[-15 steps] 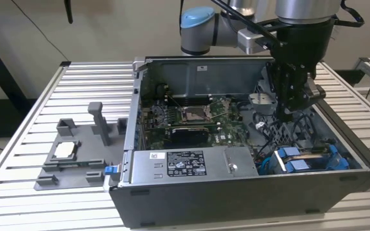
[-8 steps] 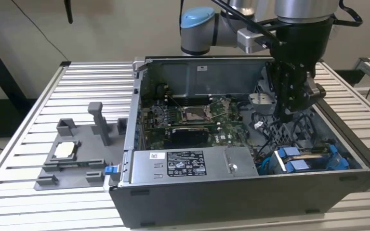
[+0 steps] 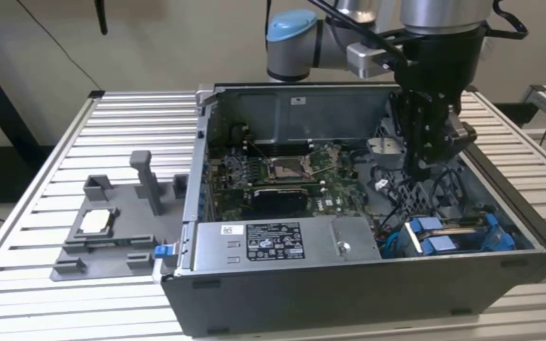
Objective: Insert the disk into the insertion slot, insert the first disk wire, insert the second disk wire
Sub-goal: 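Insert the second disk wire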
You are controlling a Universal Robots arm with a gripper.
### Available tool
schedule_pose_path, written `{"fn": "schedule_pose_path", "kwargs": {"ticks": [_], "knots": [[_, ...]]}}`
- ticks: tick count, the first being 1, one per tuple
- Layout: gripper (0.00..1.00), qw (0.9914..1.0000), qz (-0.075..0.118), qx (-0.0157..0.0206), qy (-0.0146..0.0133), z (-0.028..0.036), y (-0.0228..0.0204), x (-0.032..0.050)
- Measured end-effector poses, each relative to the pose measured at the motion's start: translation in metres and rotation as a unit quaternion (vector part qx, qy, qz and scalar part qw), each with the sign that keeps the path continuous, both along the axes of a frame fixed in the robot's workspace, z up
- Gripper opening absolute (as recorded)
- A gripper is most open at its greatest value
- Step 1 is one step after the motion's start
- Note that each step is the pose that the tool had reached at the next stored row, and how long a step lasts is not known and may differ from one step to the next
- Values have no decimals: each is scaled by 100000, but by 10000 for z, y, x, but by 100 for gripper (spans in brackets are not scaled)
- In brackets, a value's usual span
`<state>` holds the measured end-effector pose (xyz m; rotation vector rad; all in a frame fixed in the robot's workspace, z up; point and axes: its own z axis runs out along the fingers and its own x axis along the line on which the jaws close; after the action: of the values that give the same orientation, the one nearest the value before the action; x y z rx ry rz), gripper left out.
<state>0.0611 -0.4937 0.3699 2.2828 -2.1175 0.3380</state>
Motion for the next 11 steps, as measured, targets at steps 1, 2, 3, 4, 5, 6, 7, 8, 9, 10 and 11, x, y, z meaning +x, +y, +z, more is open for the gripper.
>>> {"fn": "schedule_pose_path", "kwargs": {"ticks": [1, 2, 3, 4, 5, 6, 7, 8, 9, 10, 11], "knots": [[25, 100000, 4, -84, -1, -1, 0, 0], [23, 100000, 3, -224, 2, 0, 0, -1], [23, 99999, -5, -328, 3, 0, 0, -1], [16, 99999, -4, -404, 3, -1, 0, -1], [16, 99999, 0, -465, 3, 0, 0, -1], [16, 99999, -2, -493, 4, 1, -1, -1], [16, 99999, -3, -501, 5, 1, -3, -2], [16, 99999, -7, -510, 3, 0, -4, -2], [16, 99999, -10, -530, 2, 1, -4, -2], [16, 99998, -9, -573, 0, 0, -4, -1], [16, 99997, -2, -712, -3, -1, -4, -1]]}}
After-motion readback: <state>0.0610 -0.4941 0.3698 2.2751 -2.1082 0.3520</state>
